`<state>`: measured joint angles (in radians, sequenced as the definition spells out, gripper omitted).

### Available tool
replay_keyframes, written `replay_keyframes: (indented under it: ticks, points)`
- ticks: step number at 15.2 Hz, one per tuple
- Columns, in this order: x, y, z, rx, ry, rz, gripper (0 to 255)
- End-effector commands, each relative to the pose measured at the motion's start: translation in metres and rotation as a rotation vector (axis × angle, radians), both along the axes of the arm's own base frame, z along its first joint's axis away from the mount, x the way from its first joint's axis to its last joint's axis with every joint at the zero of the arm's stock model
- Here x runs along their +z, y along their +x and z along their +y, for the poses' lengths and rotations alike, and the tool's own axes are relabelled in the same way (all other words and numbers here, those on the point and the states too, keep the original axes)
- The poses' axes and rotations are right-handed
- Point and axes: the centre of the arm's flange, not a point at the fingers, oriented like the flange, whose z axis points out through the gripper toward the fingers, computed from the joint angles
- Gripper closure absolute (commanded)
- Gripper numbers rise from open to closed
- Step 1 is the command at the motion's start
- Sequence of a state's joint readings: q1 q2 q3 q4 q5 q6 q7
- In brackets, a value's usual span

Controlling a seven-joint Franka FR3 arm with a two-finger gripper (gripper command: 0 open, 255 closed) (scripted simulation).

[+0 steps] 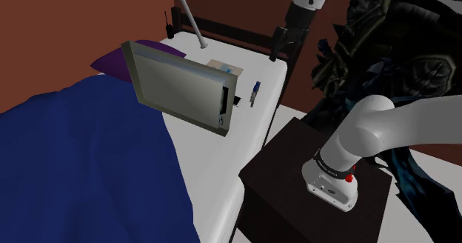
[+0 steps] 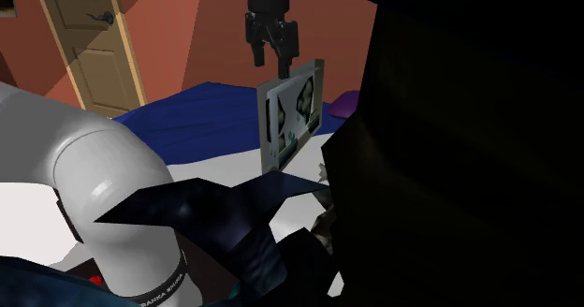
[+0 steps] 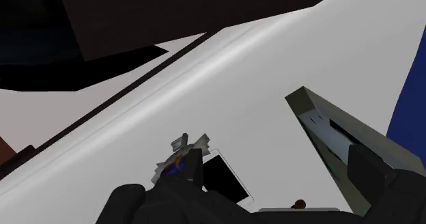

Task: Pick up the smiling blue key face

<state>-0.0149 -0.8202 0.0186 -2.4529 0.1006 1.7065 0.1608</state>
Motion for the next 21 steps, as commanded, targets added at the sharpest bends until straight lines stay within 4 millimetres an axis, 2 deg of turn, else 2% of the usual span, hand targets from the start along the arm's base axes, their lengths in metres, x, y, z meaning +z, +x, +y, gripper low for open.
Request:
replay_keyframes:
  ticks: [1,6,12,17,21]
  points:
    - [0.0,0.0,0.0,0.0,0.0,0.0,0]
    - [-0.053,0.043,-0.007,-0.255,0.012,0.053,0]
    - [-0.12,0.085,-0.029,-0.56,0.027,0.116,0]
    - [-0.178,0.112,-0.055,-0.815,0.039,0.169,0]
    - [-0.225,0.125,-0.079,-1.019,0.049,0.211,0]
